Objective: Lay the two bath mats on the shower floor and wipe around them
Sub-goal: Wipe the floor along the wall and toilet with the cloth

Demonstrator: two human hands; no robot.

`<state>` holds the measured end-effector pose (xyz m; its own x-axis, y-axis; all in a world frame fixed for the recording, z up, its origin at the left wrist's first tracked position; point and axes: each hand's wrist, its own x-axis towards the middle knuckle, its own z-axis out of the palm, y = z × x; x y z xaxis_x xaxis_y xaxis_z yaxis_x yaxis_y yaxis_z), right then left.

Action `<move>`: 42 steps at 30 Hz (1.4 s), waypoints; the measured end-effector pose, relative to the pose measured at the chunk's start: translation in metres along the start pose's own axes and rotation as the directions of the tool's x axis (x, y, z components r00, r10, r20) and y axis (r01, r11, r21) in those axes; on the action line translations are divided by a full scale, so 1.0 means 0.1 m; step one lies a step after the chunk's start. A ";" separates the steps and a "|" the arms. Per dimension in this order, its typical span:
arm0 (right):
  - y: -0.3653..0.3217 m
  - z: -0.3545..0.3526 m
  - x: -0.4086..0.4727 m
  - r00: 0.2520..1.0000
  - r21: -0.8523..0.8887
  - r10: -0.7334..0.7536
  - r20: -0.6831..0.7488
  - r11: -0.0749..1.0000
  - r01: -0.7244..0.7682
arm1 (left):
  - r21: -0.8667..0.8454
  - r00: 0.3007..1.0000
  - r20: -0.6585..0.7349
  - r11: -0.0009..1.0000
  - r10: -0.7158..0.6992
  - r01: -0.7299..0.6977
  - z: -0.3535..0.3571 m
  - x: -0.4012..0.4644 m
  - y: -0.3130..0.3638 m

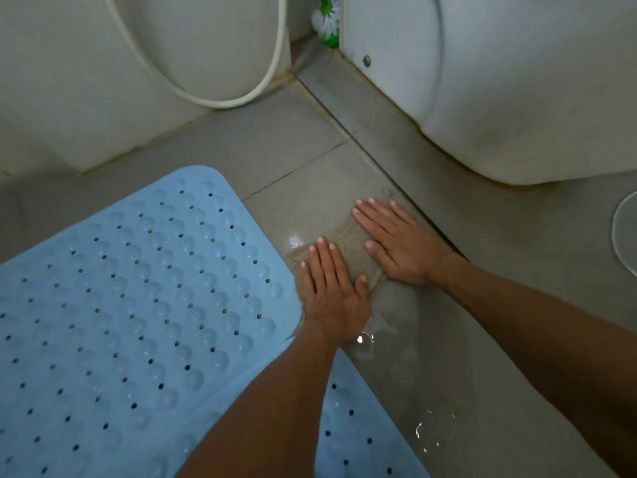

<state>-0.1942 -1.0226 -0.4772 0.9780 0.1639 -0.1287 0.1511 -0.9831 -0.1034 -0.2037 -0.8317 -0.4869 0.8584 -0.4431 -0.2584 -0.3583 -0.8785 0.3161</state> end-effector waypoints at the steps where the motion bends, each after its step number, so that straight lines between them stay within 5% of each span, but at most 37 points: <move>1: 0.00 -0.01 0.00 1.000 0.003 -0.003 -0.002 1.000 0.003 | 0.015 0.999 0.042 1.000 -0.008 0.007 -0.03 0.02 0.01; 13: 0.01 0.01 0.01 1.000 0.022 -0.010 0.006 1.000 0.010 | 0.079 0.964 0.263 0.997 -0.031 0.010 -0.24 0.07 0.05; 27: -0.03 0.06 -0.13 0.999 -0.018 -0.032 -0.019 0.999 0.031 | 0.107 0.987 0.149 0.993 -0.056 0.040 -0.08 -0.13 0.13; 42: 0.04 0.28 -2.01 1.000 0.009 0.029 -0.012 1.000 -0.029 | 0.026 0.991 0.133 0.999 0.019 -0.023 0.71 -1.53 1.14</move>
<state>-0.3945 -1.0575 -0.4793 0.9836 0.1343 -0.1201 0.1215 -0.9867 -0.1082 -0.4021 -0.8773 -0.4765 0.7949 -0.4799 -0.3714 -0.3875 -0.8724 0.2979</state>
